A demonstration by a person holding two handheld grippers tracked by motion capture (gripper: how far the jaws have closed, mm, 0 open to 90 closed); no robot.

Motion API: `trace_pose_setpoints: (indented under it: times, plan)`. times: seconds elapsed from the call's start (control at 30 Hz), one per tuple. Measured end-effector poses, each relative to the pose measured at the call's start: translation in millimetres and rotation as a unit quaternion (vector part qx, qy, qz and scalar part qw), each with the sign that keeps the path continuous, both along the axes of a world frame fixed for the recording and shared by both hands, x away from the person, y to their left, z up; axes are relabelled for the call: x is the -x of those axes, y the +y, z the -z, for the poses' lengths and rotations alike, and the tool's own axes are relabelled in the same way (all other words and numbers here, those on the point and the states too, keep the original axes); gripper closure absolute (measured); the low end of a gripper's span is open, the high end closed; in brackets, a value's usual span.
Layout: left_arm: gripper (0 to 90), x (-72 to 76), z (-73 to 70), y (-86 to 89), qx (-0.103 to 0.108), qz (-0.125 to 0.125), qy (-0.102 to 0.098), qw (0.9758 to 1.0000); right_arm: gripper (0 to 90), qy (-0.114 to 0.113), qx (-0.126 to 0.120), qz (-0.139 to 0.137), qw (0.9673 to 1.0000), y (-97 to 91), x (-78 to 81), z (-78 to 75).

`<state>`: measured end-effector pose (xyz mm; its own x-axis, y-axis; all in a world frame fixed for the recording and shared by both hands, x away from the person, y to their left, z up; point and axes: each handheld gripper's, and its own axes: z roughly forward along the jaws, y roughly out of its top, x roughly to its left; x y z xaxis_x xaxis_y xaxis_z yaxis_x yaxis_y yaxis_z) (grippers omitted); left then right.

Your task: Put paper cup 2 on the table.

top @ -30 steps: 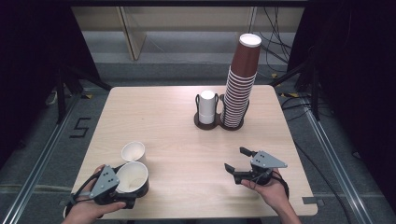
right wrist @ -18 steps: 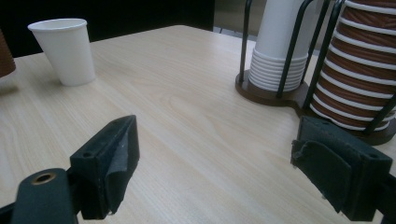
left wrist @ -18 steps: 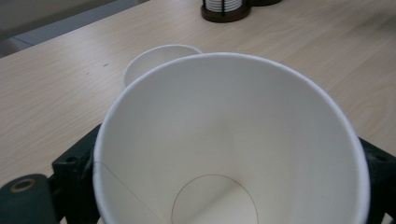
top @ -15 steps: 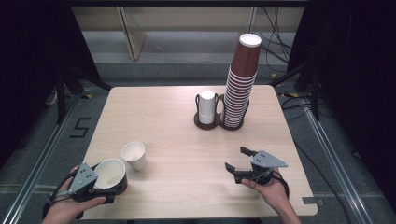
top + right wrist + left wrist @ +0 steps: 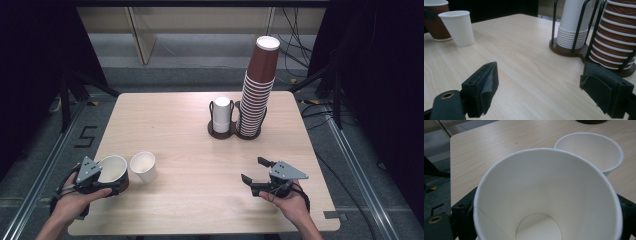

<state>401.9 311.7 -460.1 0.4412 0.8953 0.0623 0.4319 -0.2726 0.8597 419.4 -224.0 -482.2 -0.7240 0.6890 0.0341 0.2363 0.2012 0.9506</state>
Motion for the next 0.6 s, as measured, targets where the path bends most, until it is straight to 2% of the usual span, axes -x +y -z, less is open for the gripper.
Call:
trace_pose_setpoints:
  times: [0.07,0.17,0.2,0.23,0.27,0.3,0.37,0.43,0.53,0.57,0.6]
  plan:
    - [8.5,-4.3,2.5,1.0,0.009,-0.004,0.002,0.9999,15.2,0.002,0.0,0.001,1.0,-0.4,0.5,-0.5]
    - [8.4,-9.4,3.4,-0.5,0.014,-0.012,-0.002,0.9998,15.2,-0.012,0.001,0.001,0.9999,-0.5,-1.4,0.1]
    - [8.3,-11.1,3.8,-0.9,0.016,-0.012,-0.003,0.9998,15.2,0.004,0.0,0.001,1.0,0.1,0.1,-0.2]
    - [8.3,-12.5,3.9,-1.4,0.016,-0.014,-0.003,0.9998,15.2,-0.003,0.003,0.005,1.0,0.3,0.1,0.3]
    - [8.2,-14.1,4.4,-1.9,0.018,-0.015,-0.004,0.9997,15.2,0.0,0.006,0.004,1.0,0.3,0.4,-0.1]
    - [8.0,-15.7,5.2,-2.3,0.022,-0.018,-0.006,0.9996,15.2,-0.015,0.006,0.006,0.9999,0.1,-0.6,0.1]
    - [7.7,-18.8,6.5,-2.3,0.029,-0.02,-0.006,0.9994,15.2,-0.021,0.009,0.007,0.9997,-0.5,-1.2,0.0]
    - [7.0,-20.4,7.5,-2.1,0.035,-0.027,-0.007,0.999,15.2,-0.014,0.008,0.008,0.9998,-0.8,-0.6,-0.3]
    - [6.0,-21.2,8.4,-0.3,0.038,-0.025,-0.011,0.9989,15.2,-0.016,-0.001,0.008,0.9998,0.5,-0.5,0.5]
    - [5.3,-21.5,8.7,0.5,0.042,-0.025,-0.012,0.9987,15.2,0.005,-0.006,0.008,0.9999,1.3,1.6,0.2]
    - [4.1,-21.9,8.9,1.3,0.049,-0.024,-0.012,0.9984,15.1,-0.001,-0.001,0.005,1.0,0.8,0.4,0.4]
